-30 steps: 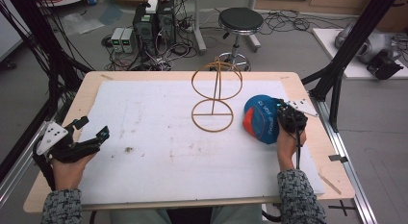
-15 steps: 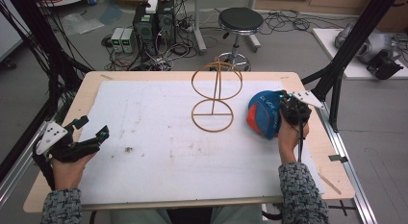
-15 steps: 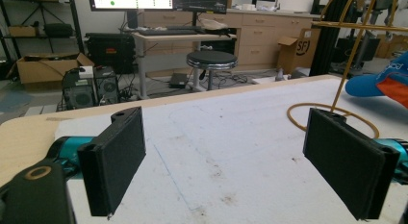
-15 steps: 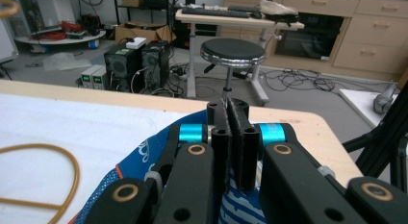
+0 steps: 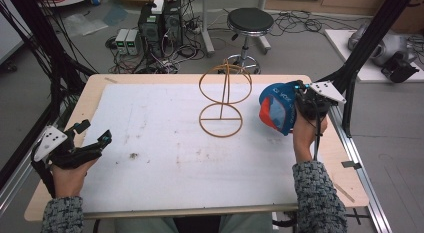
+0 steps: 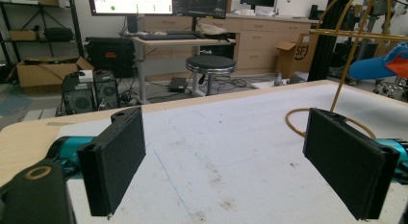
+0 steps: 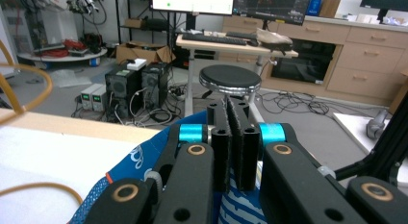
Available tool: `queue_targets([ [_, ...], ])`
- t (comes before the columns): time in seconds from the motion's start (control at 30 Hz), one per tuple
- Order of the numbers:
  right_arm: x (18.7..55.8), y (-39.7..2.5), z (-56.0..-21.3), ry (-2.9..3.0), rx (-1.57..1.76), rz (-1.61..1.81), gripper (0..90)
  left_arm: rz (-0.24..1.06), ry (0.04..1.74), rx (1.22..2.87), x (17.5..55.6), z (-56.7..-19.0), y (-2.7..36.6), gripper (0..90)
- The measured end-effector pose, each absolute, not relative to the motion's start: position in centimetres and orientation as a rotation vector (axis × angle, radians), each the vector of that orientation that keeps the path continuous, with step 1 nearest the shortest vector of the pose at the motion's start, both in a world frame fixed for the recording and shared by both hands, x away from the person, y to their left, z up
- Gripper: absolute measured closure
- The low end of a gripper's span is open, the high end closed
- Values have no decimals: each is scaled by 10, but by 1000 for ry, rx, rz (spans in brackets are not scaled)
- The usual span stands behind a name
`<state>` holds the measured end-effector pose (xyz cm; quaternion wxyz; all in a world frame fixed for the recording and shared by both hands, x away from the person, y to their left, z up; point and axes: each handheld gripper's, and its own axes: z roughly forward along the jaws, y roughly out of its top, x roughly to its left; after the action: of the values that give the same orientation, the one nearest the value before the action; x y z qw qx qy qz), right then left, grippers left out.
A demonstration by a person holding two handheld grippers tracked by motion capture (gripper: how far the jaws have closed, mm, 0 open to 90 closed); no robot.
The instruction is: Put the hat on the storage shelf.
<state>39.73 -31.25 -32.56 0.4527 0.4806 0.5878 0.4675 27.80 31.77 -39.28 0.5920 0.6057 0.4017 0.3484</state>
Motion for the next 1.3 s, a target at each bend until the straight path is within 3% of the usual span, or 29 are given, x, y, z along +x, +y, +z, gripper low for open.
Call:
queue_targets([
  [0.63,399,-305,-254,1394,1095,1222,880,813,930,1393,276,-390,320,151],
  [1.3,402,-287,-213,1372,1063,1376,880,811,928,1389,276,-388,322,151],
])
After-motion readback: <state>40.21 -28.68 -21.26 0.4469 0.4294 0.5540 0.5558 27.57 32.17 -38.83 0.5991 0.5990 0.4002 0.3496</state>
